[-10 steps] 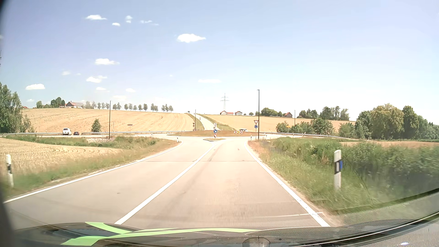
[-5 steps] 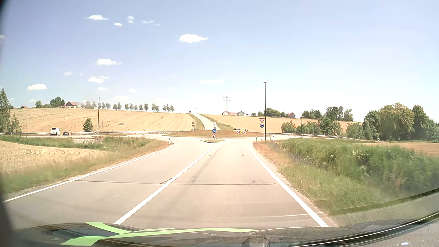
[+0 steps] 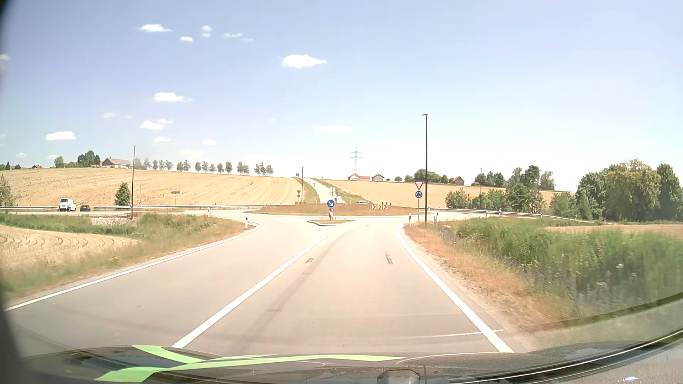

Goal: Follow the waypoints while adhering to traffic rules and regulations

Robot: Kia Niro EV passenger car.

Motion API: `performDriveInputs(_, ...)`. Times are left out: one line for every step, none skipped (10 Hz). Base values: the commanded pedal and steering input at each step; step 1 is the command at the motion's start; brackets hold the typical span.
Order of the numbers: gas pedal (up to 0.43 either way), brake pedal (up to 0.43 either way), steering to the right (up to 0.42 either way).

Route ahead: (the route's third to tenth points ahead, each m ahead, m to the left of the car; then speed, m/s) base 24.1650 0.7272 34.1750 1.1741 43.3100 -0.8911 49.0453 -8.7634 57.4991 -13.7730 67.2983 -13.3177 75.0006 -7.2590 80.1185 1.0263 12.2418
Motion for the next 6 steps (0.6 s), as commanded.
performDriveInputs(0.000,0.238,-0.006)
performDriveInputs(0.000,0.232,-0.006)
performDriveInputs(0.000,0.226,-0.006)
performDriveInputs(0.000,0.220,-0.006)
performDriveInputs(0.000,0.220,-0.005)
performDriveInputs(0.000,0.207,-0.004)
